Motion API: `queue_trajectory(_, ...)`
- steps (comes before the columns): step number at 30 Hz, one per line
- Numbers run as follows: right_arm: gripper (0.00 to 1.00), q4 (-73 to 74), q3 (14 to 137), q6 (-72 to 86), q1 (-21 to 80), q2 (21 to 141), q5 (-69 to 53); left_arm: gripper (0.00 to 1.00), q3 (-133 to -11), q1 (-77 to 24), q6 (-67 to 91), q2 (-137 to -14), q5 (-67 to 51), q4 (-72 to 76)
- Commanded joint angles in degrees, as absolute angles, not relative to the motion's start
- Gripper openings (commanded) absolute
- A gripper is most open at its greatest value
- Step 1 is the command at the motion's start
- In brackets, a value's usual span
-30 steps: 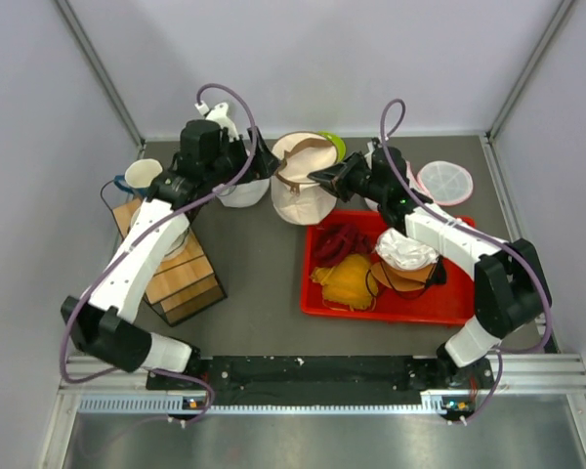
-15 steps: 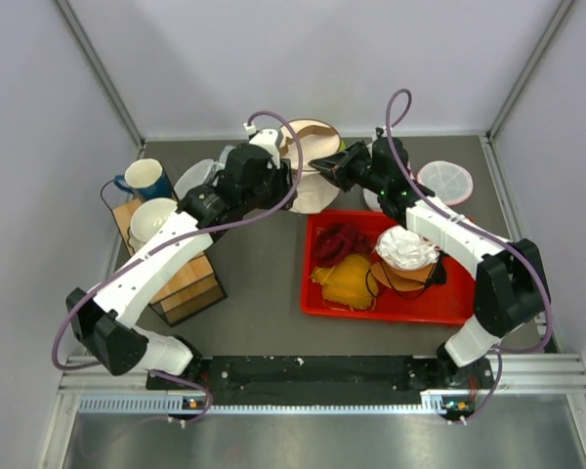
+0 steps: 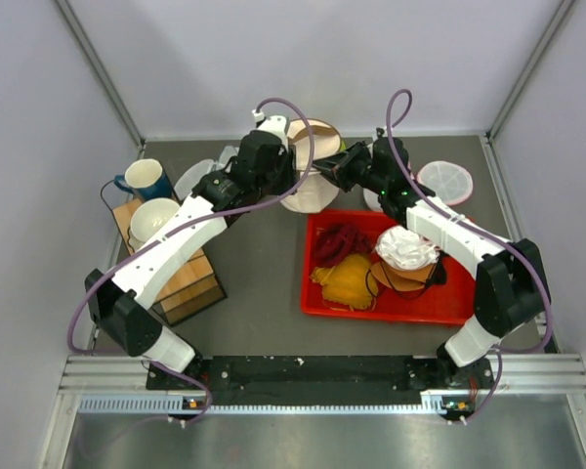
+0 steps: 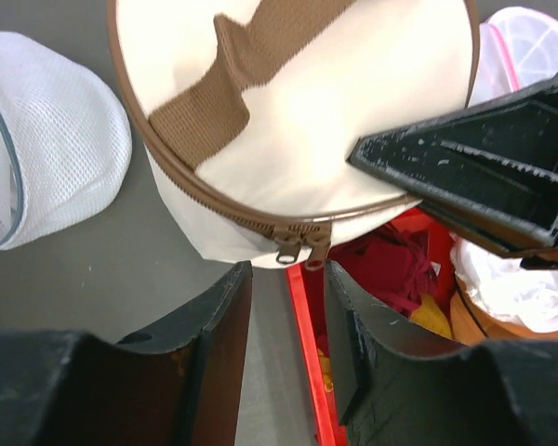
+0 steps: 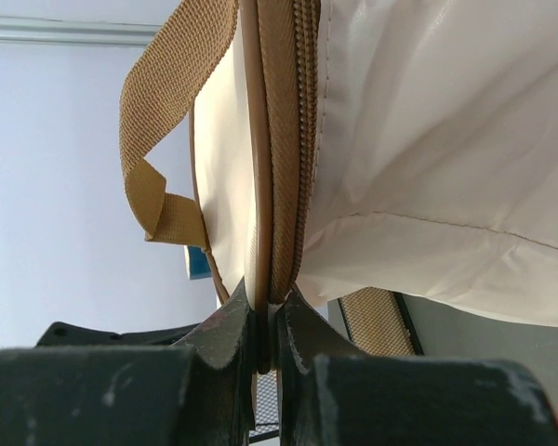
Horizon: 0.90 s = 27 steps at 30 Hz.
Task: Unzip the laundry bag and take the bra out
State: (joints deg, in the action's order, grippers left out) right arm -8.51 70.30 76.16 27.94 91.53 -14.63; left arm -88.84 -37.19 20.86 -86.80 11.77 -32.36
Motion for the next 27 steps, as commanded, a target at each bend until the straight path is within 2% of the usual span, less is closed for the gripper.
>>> queue_trajectory(1,0.0,-13.7,71.9,76.6,27.5,89.5,-15.4,0.42,-92.7,-37.1,20.0,-88.0,14.0,-29.4)
queue_trajectory(6,0.0,-14.4,71.5,77.1,27.3,89.2,-15.6,0.38,-93.7,-37.1,19.4,-88.8,14.5,-30.0)
queue_trajectory(12,0.0,-14.9,71.1,77.4,27.3,88.9,-15.4,0.39,-92.5,-37.4,19.2,-88.7,14.9,-30.0)
queue_trajectory(18,0.0,-15.3,70.8,77.7,27.3,88.6,-15.6,0.36,-91.7,-37.4,18.6,-88.9,15.9,-28.0)
queue_trajectory(19,0.0,-15.3,70.6,77.6,27.2,88.6,-15.6,0.28,-91.8,-37.4,18.5,-89.0,16.0,-27.4)
queue_trajectory(22,0.0,-15.6,70.1,77.8,27.2,88.4,-15.6,0.13,-92.9,-37.4,18.1,-89.5,16.6,-27.6)
queue_trajectory(27,0.0,-15.8,69.3,77.9,26.7,87.8,-15.6,0.03,-94.1,-37.4,17.5,-89.2,18.9,-29.5)
